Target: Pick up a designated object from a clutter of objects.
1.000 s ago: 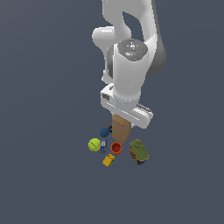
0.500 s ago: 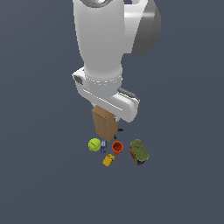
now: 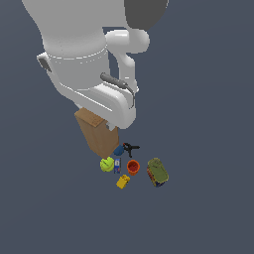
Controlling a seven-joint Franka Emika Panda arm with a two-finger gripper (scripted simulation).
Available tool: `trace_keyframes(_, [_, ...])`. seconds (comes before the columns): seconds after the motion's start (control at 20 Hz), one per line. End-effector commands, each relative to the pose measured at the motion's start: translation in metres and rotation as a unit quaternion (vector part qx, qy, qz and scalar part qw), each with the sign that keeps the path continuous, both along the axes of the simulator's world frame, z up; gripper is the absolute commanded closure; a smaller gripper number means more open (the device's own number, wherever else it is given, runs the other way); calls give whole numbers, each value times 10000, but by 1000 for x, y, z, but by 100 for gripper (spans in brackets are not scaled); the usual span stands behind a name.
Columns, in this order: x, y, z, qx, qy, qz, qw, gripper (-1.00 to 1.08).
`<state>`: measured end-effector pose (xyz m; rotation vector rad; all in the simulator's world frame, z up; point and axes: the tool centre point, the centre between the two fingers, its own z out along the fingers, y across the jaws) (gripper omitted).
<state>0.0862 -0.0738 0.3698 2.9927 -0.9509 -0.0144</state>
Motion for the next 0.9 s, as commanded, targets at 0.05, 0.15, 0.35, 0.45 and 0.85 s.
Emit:
trace_keyframes(0.05, [8, -15, 26, -5, -46, 4, 10000, 108])
trace_keyframes(0.15, [12, -23, 36, -5, -46, 4, 10000, 108])
trace_keyframes(0.35, [20, -36, 53, -8, -46, 4, 10000, 108])
trace_keyframes(0.45, [23, -41, 60, -8, -46, 4, 10000, 108])
trace_keyframes(0.85, [30, -53, 77, -8, -46, 2, 10000, 108])
